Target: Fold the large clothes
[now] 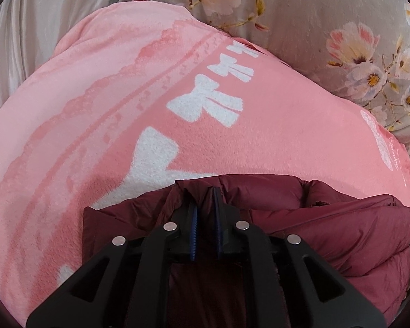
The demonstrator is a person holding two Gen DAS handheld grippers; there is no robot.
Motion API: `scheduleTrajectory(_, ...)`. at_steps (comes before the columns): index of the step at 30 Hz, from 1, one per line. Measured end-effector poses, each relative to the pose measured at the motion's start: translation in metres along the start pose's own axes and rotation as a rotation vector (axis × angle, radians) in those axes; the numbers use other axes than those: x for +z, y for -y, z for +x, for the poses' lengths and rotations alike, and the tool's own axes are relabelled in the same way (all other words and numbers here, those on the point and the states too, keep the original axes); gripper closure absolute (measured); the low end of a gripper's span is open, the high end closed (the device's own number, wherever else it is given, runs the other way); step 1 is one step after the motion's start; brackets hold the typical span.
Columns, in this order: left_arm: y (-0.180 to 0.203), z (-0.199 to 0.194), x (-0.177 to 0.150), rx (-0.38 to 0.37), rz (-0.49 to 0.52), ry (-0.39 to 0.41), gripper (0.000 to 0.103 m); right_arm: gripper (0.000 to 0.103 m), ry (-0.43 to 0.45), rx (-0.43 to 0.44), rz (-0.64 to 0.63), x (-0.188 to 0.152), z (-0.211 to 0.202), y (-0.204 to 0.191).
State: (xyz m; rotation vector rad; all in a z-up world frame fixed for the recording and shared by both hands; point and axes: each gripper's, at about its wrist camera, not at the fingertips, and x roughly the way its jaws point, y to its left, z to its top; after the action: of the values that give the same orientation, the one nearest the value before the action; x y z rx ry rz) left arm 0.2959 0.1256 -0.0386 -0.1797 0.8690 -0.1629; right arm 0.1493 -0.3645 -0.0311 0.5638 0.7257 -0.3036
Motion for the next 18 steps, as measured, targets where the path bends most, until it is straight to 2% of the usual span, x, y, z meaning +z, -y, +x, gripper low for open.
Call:
scheduleTrajectory(4,-0.002,0.001,0.0,-0.016,-0.011,0.005,0.092,0.1,-0.003,0.007,0.01,-0.001,0.002,0.002)
scheduleTrajectory(10,-0.007,-0.001,-0.002,-0.052,-0.041,0.018,0.09,0.095,-0.005,0.049,0.036,-0.002,0.002,0.005)
scheduleTrajectory(13,-0.013,-0.007,-0.001,-0.079,-0.073,0.035,0.085,0.082,0.055,0.113,0.077,-0.001,-0.013,0.013)
scheduleTrajectory(15,-0.018,-0.023,0.001,-0.059,-0.092,0.079,0.067,0.051,0.124,0.146,0.115,0.001,-0.032,0.021)
scheduleTrajectory(16,-0.019,-0.034,0.002,-0.025,-0.092,0.106,0.041,0.048,0.183,0.157,0.132,0.002,-0.05,0.026)
scheduleTrajectory(17,-0.022,-0.053,0.003,0.033,-0.085,0.161,0.023,0.048,0.213,0.162,0.135,0.002,-0.061,0.028)
scheduleTrajectory(18,-0.024,-0.068,0.004,0.048,-0.08,0.207,0.022,0.048,0.233,0.16,0.134,0.003,-0.073,0.03)
